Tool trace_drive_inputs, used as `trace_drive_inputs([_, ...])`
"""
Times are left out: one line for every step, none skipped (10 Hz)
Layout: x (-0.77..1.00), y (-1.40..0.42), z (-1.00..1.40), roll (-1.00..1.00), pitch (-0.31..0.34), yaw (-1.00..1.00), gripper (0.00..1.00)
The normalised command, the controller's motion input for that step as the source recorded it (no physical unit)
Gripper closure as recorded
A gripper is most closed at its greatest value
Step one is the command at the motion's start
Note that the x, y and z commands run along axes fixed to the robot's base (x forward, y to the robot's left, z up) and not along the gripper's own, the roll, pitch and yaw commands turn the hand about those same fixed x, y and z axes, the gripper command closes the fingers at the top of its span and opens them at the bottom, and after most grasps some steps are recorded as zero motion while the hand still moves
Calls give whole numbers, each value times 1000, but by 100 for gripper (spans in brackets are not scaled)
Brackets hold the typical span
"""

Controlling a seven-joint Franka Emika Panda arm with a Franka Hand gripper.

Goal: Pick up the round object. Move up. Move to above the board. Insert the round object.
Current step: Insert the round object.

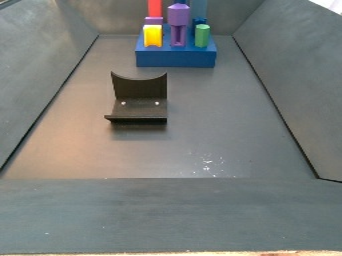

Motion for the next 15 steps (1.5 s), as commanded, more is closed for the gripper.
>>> trace_drive_inputs([374,-157,-480,259,0,43,100])
trace_drive_inputs([263,-189,-386,210,-3,0,100])
trace_drive_inputs([120,-131,-429,159,-67,0,100])
trace_drive_inputs([14,-77,-429,87,-97,0,100])
trace_drive_inputs([0,0,-377,81,-83,0,100])
trace_drive_inputs([-160,0,-311,90,-61,0,100])
trace_drive_inputs([-223,0,-229,21,-71,0,100])
trace_drive_inputs([-171,-43,-189,0,-86,0,100])
trace_drive_inputs([-57,-74,-140,0,-76,0,100])
trace_drive_inputs([-14,-23,-169,-20,-76,0,100])
trace_drive_inputs([-43,-34,-203,0,-70,0,100])
trace_drive_inputs([0,0,-254,0,-64,0,100])
trace_drive_inputs([0,-9,-309,0,-67,0,100])
trace_drive_inputs([0,-57,-294,-4,-63,0,100])
trace_drive_inputs([20,-86,-260,-13,-63,0,100])
